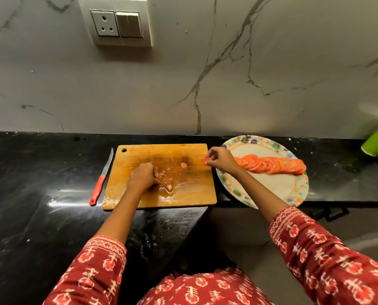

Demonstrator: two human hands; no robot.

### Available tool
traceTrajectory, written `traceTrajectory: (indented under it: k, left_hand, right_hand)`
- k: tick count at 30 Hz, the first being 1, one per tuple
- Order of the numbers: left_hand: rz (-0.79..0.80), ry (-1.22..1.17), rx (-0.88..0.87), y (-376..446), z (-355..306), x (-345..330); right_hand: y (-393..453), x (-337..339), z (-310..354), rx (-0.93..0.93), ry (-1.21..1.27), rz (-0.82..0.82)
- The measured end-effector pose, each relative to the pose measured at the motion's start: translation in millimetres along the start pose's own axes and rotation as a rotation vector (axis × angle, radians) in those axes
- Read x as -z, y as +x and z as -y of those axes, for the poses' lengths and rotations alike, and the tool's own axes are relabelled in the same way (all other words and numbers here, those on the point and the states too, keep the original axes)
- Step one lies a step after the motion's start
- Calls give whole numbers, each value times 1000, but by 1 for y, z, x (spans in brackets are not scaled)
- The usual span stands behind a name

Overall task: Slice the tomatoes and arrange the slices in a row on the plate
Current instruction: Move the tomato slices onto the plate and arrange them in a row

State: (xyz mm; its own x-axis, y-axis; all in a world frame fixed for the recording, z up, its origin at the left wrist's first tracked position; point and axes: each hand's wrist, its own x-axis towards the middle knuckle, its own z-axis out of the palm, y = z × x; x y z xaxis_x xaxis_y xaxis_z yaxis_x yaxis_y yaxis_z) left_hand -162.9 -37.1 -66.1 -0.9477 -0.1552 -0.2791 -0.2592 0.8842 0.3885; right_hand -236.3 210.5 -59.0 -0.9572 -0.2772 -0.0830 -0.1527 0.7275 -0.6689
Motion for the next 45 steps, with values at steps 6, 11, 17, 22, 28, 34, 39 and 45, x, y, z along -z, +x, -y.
traceTrajectory:
  k: [6,11,17,22,28,34,39,45]
  left_hand:
    - [-166,-262,-104,2,-34,-5]
    - [-146,-422,-231,2,-59,-20]
    - [-196,-528,-344,3,-89,-46]
    - [-230,-527,-374,6,-108,-63]
    - [-358,-524,-364,15,-138,-73]
    - [-380,-373,-333,28,-169,-93]
    - [-314,-144,-391,35,-175,-103]
    - [-242,-126,-370,33,-177,-103]
  right_hand:
    - [-24,47,-31,-104,95,-123]
    - [-39,71,-62,-198,64,-172]
    - [-29,73,-69,-242,16,-133]
    - [-14,67,-61,-209,-48,-60]
    - [9,60,-55,-189,-235,-3]
    - [20,72,-71,-136,-163,-35]
    - [26,82,-87,-104,-90,-65]
    - [28,82,-89,-70,-84,-6]
